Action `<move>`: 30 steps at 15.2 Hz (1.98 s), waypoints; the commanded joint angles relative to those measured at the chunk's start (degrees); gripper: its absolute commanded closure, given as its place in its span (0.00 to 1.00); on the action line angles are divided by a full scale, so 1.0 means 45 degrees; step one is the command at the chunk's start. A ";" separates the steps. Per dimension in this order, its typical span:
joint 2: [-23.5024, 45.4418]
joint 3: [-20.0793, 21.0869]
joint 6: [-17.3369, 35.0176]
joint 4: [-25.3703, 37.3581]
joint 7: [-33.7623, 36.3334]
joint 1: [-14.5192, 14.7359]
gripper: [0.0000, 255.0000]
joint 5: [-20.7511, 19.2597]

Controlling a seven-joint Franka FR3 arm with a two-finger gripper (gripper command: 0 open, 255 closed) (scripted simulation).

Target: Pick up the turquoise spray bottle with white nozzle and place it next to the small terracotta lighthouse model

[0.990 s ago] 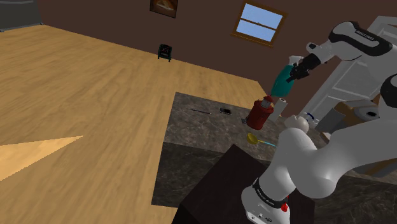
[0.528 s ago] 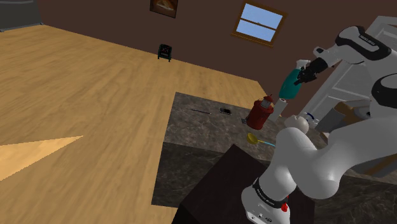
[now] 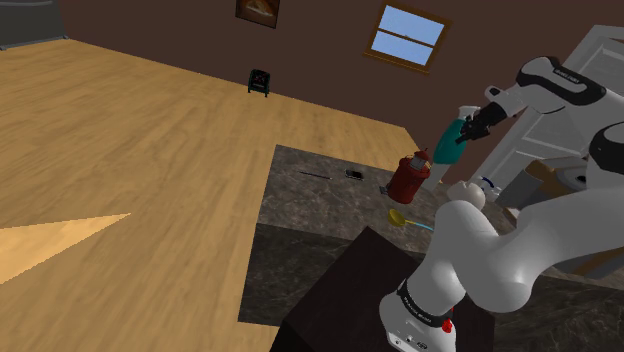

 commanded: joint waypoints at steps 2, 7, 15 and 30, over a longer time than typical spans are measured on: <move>-0.0114 -0.0048 0.0428 -0.0528 -0.0081 -0.0203 1.00 -0.0118; -0.0330 -0.0243 0.1126 -0.1287 -0.0193 -0.0379 1.00 -0.0351; -0.0697 -0.0692 0.2188 -0.2316 -0.0354 -0.0497 1.00 -0.0768; -0.1464 -0.1899 0.4026 -0.3697 -0.0609 -0.0287 1.00 -0.1675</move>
